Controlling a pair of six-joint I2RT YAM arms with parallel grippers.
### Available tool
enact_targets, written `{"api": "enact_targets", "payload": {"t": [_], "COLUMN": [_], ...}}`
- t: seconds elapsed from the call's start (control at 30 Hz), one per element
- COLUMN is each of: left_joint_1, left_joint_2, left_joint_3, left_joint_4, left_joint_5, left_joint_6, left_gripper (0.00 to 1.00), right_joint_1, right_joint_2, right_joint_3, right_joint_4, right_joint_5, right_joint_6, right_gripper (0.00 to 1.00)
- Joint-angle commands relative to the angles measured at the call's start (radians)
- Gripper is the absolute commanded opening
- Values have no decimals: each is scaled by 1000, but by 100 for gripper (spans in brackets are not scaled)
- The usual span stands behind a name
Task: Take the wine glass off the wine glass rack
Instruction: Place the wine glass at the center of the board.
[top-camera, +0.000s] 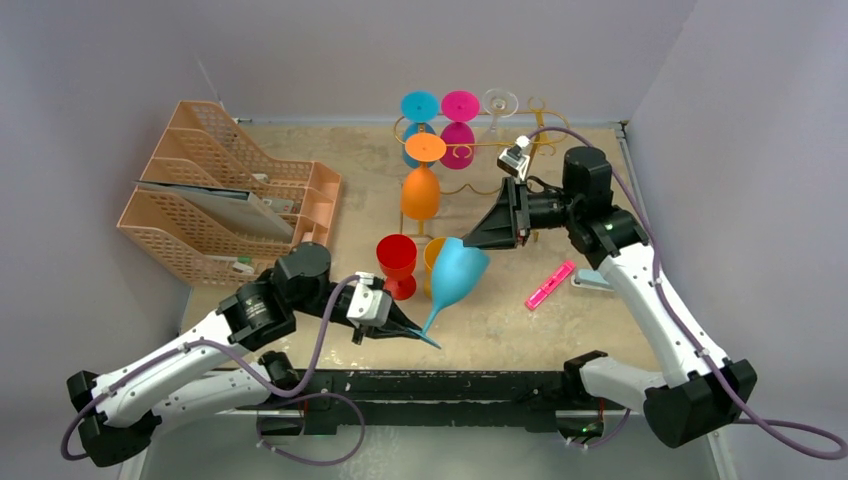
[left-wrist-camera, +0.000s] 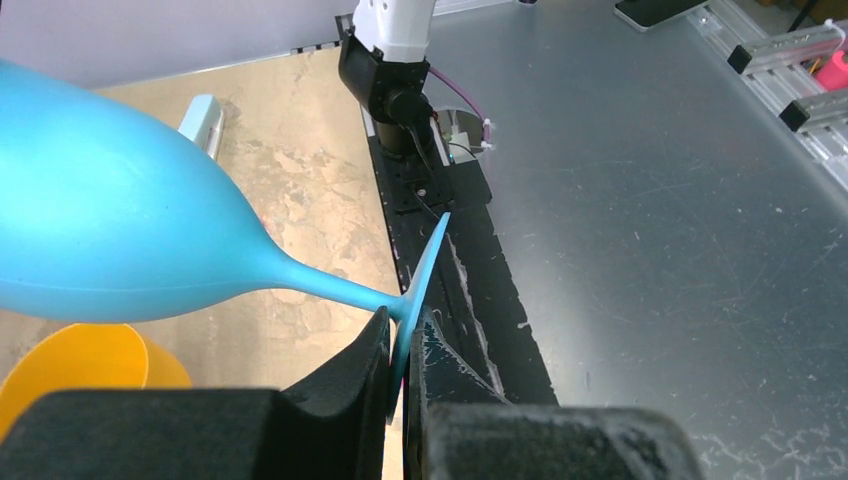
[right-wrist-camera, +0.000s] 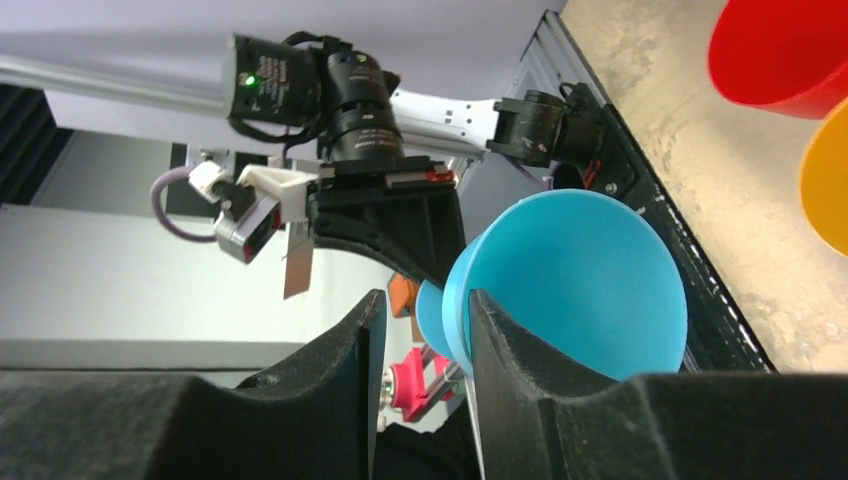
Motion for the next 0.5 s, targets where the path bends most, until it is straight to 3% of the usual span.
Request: {"api": "enact_targets", "payload": {"t": [0.0, 0.47], "left_joint_1": [6, 6], "left_joint_2": [-25, 37], "left_joint_3": [34, 98], "left_joint_4": [-63, -25], "left_joint_5": [-17, 1], "left_joint_6": [29, 75], "left_gripper": [0, 0], "right_joint_1": [3, 8], "right_joint_2": [-12, -59], "right_joint_3": [109, 86], "right_joint_4": [-154, -172], "right_joint_5": [-153, -221], "right_joint_6": [-167, -205], "right_gripper": [35, 34]}}
